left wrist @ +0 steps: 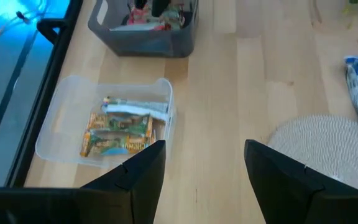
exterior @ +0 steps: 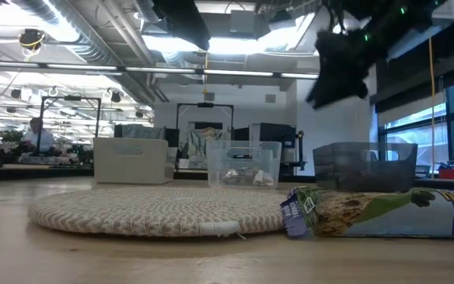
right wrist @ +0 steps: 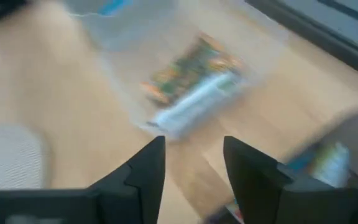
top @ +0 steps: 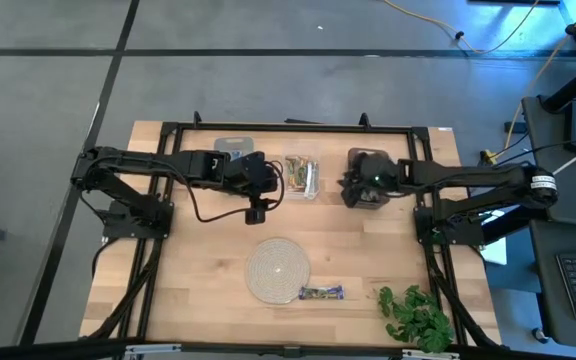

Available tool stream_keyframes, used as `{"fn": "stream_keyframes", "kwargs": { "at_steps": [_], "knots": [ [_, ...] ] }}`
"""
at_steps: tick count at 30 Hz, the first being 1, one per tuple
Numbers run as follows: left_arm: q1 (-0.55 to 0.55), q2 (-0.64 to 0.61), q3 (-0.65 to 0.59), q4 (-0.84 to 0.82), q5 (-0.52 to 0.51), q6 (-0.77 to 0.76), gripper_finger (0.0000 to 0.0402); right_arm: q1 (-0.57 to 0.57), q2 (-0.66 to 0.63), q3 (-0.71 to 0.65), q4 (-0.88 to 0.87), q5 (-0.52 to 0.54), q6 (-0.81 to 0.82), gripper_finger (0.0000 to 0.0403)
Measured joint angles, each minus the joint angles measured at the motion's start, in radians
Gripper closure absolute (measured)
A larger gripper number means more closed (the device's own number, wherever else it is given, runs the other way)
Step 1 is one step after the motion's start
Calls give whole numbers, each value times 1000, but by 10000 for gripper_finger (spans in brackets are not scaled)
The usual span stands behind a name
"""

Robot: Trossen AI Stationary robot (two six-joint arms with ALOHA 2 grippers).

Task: Pick and place Granola Bars by type
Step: Put the blue granola bar into the gray bin

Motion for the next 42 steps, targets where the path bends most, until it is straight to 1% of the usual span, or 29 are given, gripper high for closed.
{"fn": "stream_keyframes", "kwargs": {
  "at_steps": [4,7,12,17,21,25,28,30,35,39,42],
  "knots": [
    [0,0,0,34,0,-7,191,20,0,73,-29,-135,-73,237],
    [0,0,0,75,1,-11,190,61,0,97,-32,-187,-109,237],
    [-12,0,0,127,5,-85,192,151,0,99,-56,-189,-153,237],
    [-22,0,0,162,31,-89,190,226,0,99,-81,-188,-180,237],
    [-22,0,0,173,76,-97,191,264,0,99,-75,-187,-176,237],
    [-23,0,0,173,84,-155,191,297,0,99,-60,-187,-186,237],
    [-32,4,0,174,108,-175,190,316,0,99,-58,-187,-206,237],
    [-44,15,0,175,125,-175,190,337,0,99,-51,-186,-231,237],
    [-83,56,0,176,125,-178,191,402,12,98,-12,-172,-288,237],
    [-116,110,0,176,124,-220,190,460,48,98,3,-133,-325,237],
    [-140,148,0,171,125,-231,191,505,95,98,18,-126,-328,237]
  ]
}}
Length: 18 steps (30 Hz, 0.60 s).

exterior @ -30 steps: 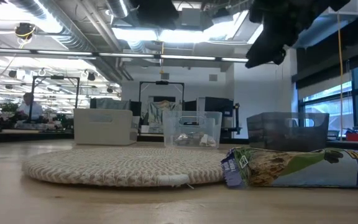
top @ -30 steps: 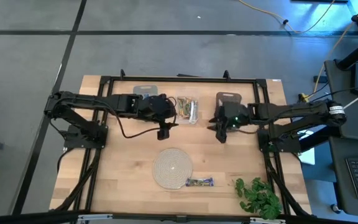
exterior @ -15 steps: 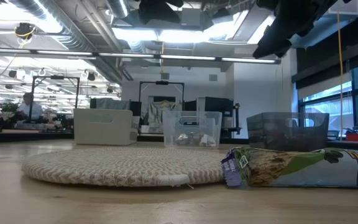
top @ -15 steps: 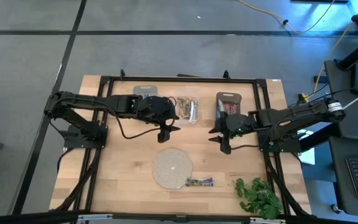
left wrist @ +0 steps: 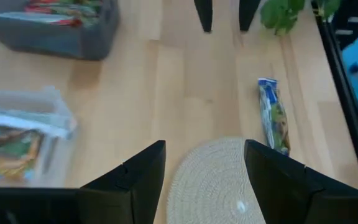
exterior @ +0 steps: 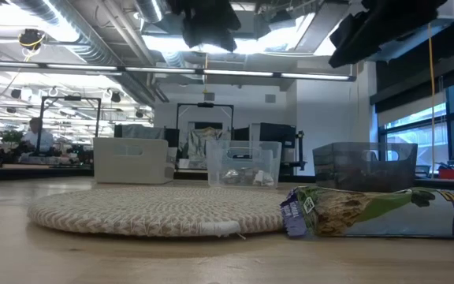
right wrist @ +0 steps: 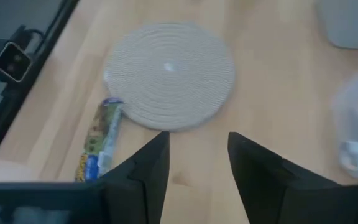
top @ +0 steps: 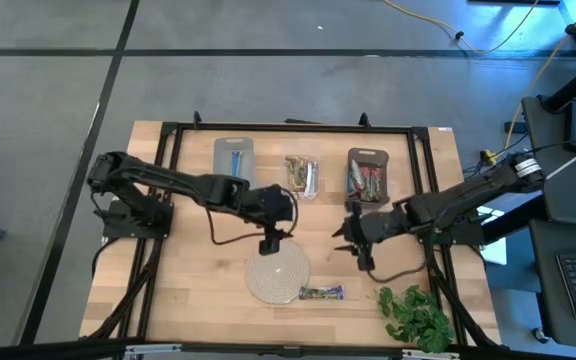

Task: Pick and place Granola Bars by type
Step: Put the blue granola bar into the gray bin

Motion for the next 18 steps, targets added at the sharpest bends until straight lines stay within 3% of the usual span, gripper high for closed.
{"fn": "stream_keyframes", "kwargs": {
  "at_steps": [7,11,14,18],
  "knots": [
    [-59,71,-1,-36,1,-2,190,108,165,0,177,-4,120,237],
    [-101,83,-1,-55,1,-49,191,137,239,0,339,-93,269,237],
    [-138,84,0,-69,1,-70,190,152,278,0,516,-181,295,237],
    [-179,83,0,-65,0,-70,191,162,323,0,635,-187,353,237]
  ]
}}
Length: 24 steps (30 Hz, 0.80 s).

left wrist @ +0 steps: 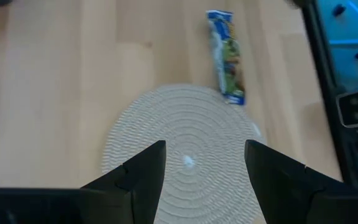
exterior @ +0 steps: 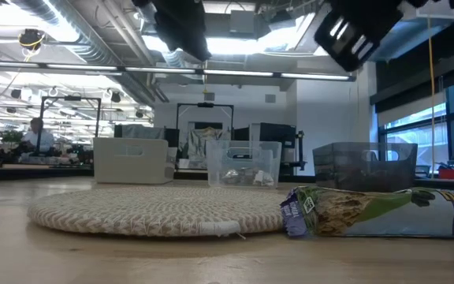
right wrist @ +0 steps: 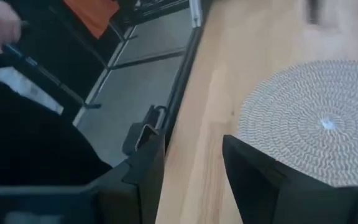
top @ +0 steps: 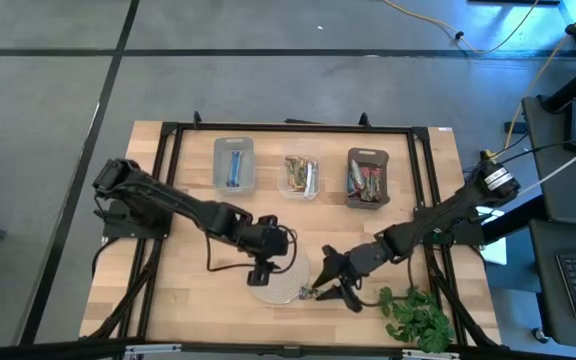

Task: Pick and place Granola Bars by type
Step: Put the blue granola bar into the gray bin

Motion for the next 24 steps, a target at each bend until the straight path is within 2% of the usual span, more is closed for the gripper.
{"fn": "stream_keyframes", "kwargs": {
  "at_steps": [7,12,15,21,24],
  "knots": [
    [-34,0,0,0,-5,-27,192,-4,49,0,47,5,63,237],
    [-43,0,0,0,-7,-34,192,-4,67,-1,37,66,61,228],
    [-42,0,0,0,-7,-34,192,-4,68,-1,37,69,62,199],
    [-42,0,0,0,-10,-32,193,-3,69,-1,22,88,70,110],
    [-42,-1,0,-6,-10,-32,193,-3,69,-1,28,44,145,80]
  ]
}}
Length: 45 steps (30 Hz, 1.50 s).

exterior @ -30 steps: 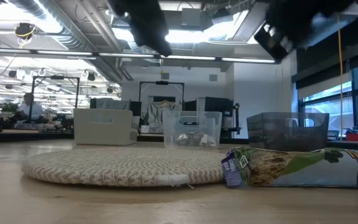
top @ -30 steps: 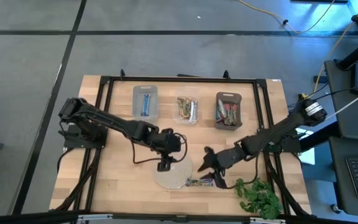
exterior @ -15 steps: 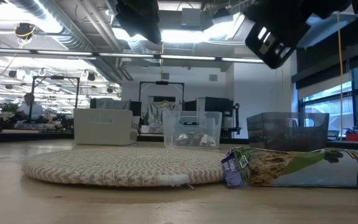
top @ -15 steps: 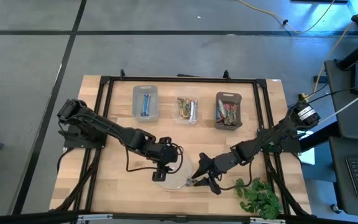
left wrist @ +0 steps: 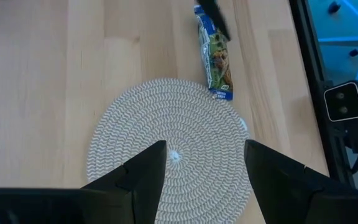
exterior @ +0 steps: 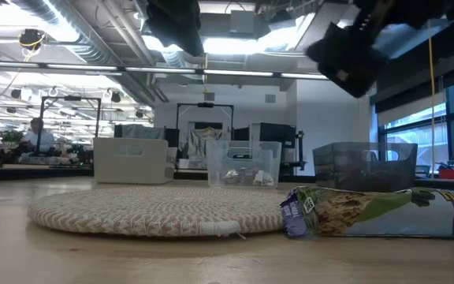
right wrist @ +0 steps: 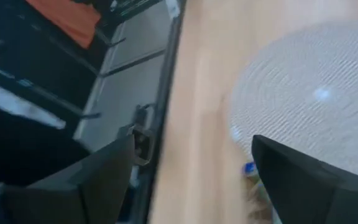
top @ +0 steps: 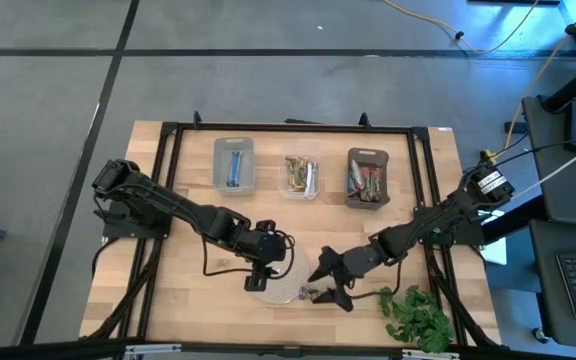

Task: Pick and place Granola Bars by type
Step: Put the blue granola bar into the gray bin

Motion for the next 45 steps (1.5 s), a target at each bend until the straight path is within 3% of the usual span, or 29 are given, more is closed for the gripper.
{"fn": "stream_keyframes", "kwargs": {
  "at_steps": [4,10,13,24,32,37,45],
  "knots": [
    [0,0,0,-2,0,-1,194,27,0,0,-58,-14,33,69],
    [0,0,0,-2,0,0,194,83,0,0,-257,219,-54,84],
    [0,0,0,-2,0,0,194,102,0,0,-285,278,-89,92],
    [0,-1,0,-2,-12,-2,194,143,102,7,-289,285,-112,121],
    [0,-1,0,-2,-17,-1,193,159,253,131,-308,292,-207,136],
    [0,-1,0,-2,-18,0,194,159,327,210,-411,320,-154,149],
    [0,-1,0,-2,-26,0,194,159,354,235,-441,341,-110,207]
  ]
}}
